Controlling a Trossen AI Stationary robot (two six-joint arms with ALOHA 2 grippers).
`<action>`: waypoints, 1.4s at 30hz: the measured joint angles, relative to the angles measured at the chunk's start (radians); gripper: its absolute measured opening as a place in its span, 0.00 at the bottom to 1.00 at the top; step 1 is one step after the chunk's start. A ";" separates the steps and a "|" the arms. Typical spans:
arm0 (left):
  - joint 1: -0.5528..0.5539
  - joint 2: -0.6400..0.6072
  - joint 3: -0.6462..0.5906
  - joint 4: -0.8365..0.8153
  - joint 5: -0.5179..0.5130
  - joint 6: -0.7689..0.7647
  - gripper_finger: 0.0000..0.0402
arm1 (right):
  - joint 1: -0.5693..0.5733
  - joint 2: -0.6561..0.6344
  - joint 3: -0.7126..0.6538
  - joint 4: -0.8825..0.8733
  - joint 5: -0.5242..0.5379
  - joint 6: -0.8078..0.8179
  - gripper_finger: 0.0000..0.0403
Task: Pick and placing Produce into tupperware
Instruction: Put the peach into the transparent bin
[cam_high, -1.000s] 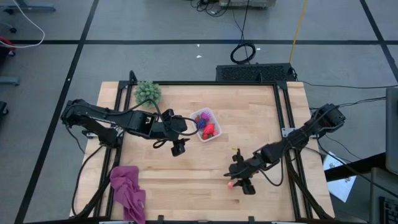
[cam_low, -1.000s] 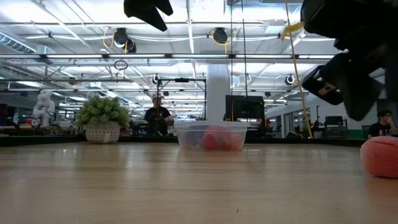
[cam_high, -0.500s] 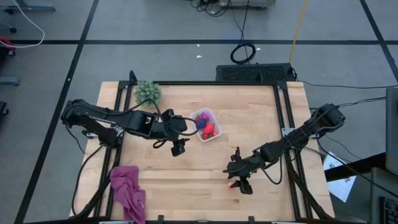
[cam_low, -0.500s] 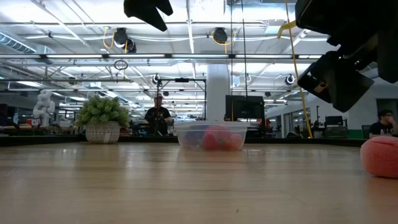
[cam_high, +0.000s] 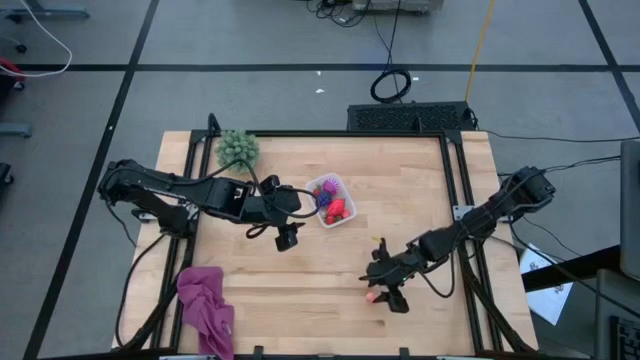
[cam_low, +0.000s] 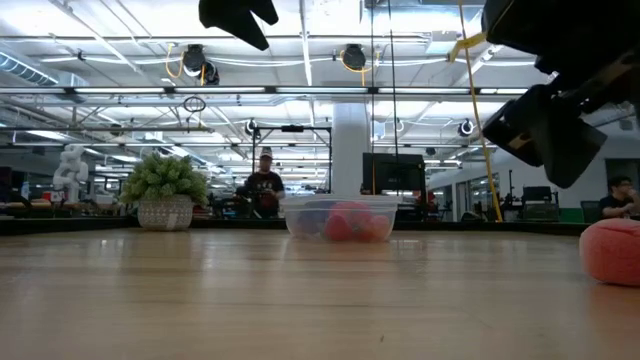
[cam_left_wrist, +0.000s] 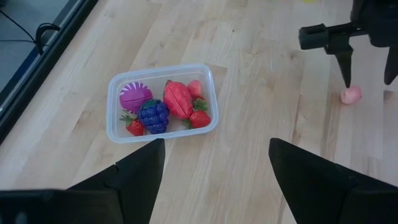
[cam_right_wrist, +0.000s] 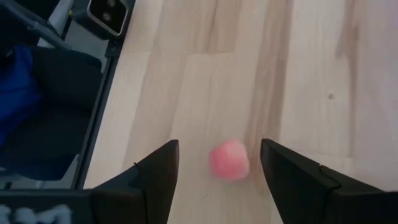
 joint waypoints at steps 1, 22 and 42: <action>0.000 0.000 0.000 0.000 0.000 0.000 0.73 | 0.004 0.000 0.000 0.000 -0.001 -0.006 0.53; 0.000 0.000 0.000 0.001 0.000 0.000 0.73 | 0.007 0.103 0.244 -0.427 0.082 -0.185 0.53; 0.000 0.000 0.000 0.002 -0.025 0.009 0.73 | 0.014 0.179 0.243 -0.370 0.030 -0.131 0.53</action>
